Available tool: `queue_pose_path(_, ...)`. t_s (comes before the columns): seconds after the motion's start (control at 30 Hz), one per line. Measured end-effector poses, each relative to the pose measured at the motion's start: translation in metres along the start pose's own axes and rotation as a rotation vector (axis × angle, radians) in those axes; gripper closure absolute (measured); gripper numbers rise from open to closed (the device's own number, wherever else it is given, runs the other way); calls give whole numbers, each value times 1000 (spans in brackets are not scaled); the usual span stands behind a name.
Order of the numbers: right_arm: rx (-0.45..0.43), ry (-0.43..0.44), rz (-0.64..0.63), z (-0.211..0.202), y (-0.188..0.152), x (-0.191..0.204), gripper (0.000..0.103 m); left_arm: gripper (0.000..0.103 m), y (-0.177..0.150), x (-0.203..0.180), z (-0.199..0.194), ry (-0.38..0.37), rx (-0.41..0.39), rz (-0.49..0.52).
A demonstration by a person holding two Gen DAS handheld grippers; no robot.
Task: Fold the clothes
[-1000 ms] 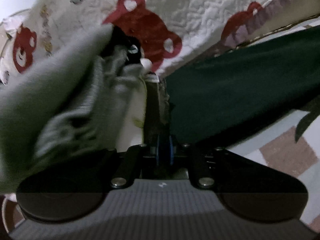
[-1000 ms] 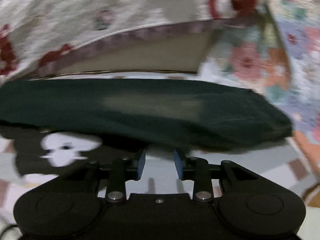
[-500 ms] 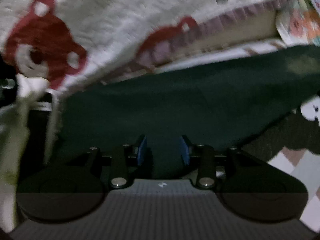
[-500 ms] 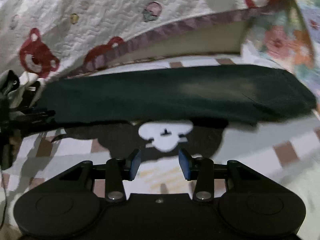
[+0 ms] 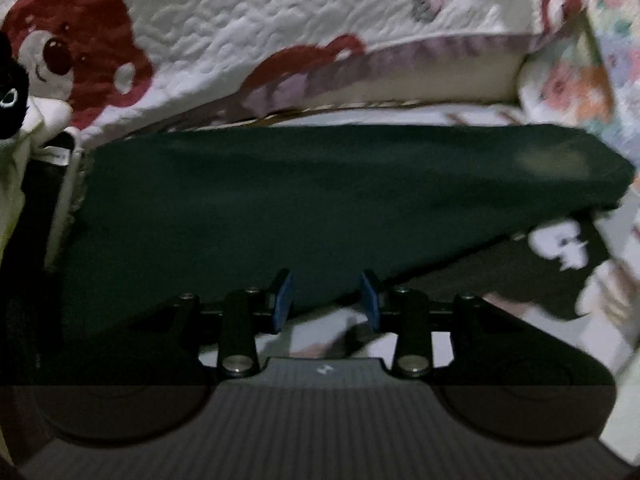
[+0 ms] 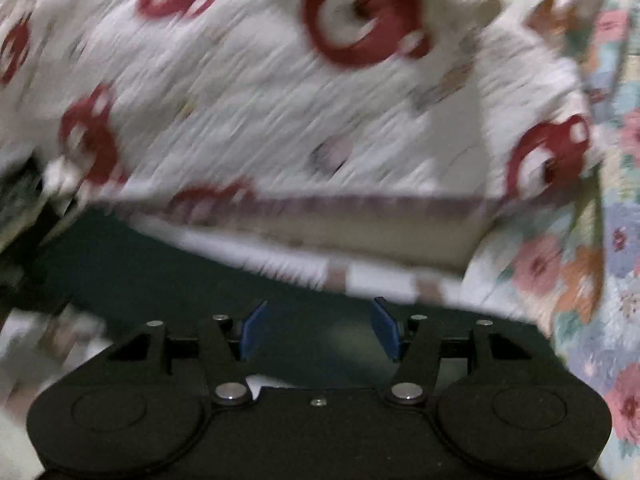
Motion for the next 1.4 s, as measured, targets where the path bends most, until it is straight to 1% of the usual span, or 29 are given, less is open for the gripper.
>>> queue_pose_path(0.07,-47,-17,-68,13,2,-16,37,64,2,-13,-5,-29,-13,32)
queue_pose_path(0.13,-93,-34,-137,25,4,-31,37,63,10,-25,-5,-62,-10,37)
queue_pose_path(0.17,-82,-39,-181,37,0,-40,37,63,15,-31,-5,-74,-9,39)
queue_pose_path(0.2,-41,-25,-235,51,-4,-53,37,62,21,-37,-3,-77,-7,45)
queue_pose_path(0.27,34,34,-349,76,-6,-80,40,61,39,-52,5,-83,-10,84)
queue_pose_path(0.33,109,117,-475,96,0,-105,41,61,60,-71,17,-83,-13,135)
queue_pose_path(0.4,225,206,-573,117,10,-130,53,61,77,-93,37,-78,8,155)
queue_pose_path(0.47,303,261,-611,139,17,-150,61,61,94,-117,58,-72,32,170)
queue_pose_path(0.5,322,289,-625,150,20,-159,61,61,103,-128,68,-70,45,178)
queue_pose_path(0.53,333,326,-627,160,24,-167,61,61,107,-139,79,-66,74,190)
queue_pose_path(0.6,346,407,-629,178,31,-177,61,65,108,-156,98,-36,144,229)
queue_pose_path(0.67,351,487,-648,201,34,-185,61,65,108,-167,114,-50,170,239)
queue_pose_path(0.7,353,526,-656,213,35,-189,58,65,108,-171,121,-60,169,231)
queue_pose_path(0.73,357,557,-660,225,36,-192,58,65,108,-175,127,-69,164,220)
queue_pose_path(0.83,347,599,-647,256,36,-200,55,65,110,-177,146,-58,137,77)
queue_pose_path(0.93,344,636,-613,285,31,-208,49,65,115,-170,159,-56,81,-92)
queue_pose_path(1.0,350,676,-583,297,26,-212,48,64,117,-169,159,-33,36,-163)
queue_pose_path(1.1,329,722,-499,306,22,-221,48,62,110,-174,158,-18,5,-236)
queue_pose_path(1.17,325,740,-428,314,22,-225,48,62,104,-179,160,-19,29,-234)
queue_pose_path(1.2,326,743,-402,317,21,-226,52,62,101,-181,161,-20,42,-231)
queue_pose_path(1.23,329,750,-383,319,21,-224,62,62,97,-185,163,-9,58,-220)
queue_pose_path(1.27,323,750,-384,316,21,-219,99,62,95,-187,163,3,62,-206)
queue_pose_path(1.3,310,738,-400,310,21,-213,98,62,94,-189,162,15,62,-192)
queue_pose_path(1.33,276,717,-404,301,22,-211,98,62,93,-190,161,27,62,-179)
queue_pose_path(1.4,174,663,-390,278,26,-211,100,62,91,-193,159,50,63,-151)
Point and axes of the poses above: each gripper's, at about its wrist camera, not at the fingertips, and z roughly the way its jaws point, x to its left, y to its top, the point moved 1 cm from there along z, roughly the way its jaws point, and after that the axes turned 8 degrees about y, right-handed, at the moved point
